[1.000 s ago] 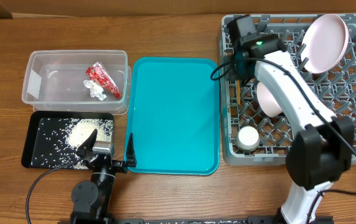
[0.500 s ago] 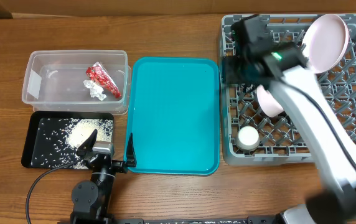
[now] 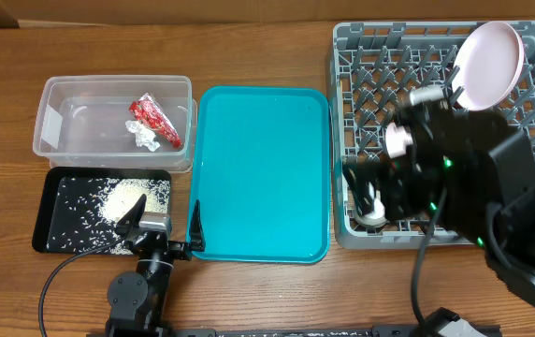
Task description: Sort waste into correct bins and load items into the dishwasher
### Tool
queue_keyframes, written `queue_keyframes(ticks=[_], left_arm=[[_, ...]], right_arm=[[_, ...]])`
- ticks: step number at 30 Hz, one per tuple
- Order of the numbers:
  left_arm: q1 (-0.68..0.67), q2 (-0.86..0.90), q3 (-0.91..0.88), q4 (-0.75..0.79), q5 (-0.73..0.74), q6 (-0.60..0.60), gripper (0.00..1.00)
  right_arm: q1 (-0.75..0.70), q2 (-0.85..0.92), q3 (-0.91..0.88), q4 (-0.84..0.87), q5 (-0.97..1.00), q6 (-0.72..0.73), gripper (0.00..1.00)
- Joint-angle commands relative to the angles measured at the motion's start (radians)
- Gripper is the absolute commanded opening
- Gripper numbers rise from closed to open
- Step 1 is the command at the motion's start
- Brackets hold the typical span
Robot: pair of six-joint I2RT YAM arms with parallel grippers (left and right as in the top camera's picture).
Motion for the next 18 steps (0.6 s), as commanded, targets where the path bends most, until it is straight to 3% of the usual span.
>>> queue_keyframes(ticks=[1,5,9,13,18], left_arm=[[0.006,-0.003,-0.004,-0.002,0.008,-0.009,1.00],[0.006,-0.003,-0.004,-0.002,0.008,-0.009,1.00],[0.006,-0.003,-0.004,-0.002,0.008,-0.010,1.00],[0.006,-0.003,-0.004,-0.002,0.008,-0.009,1.00],[0.006,-0.003,-0.004,-0.002,0.008,-0.009,1.00]], right_arm=[[-0.019,-0.082,0.003,-0.081,0.089,0.076,1.00],[-0.027,-0.193,0.002,-0.107,0.180,0.100,1.00],[-0.082,-0.317,-0.056,0.072,0.170,-0.059,1.00],[-0.207,-0.467,-0.232,0.297,0.039,-0.236,1.00],[-0.371,-0.656,-0.582,0.479,0.026,-0.241,1.00]])
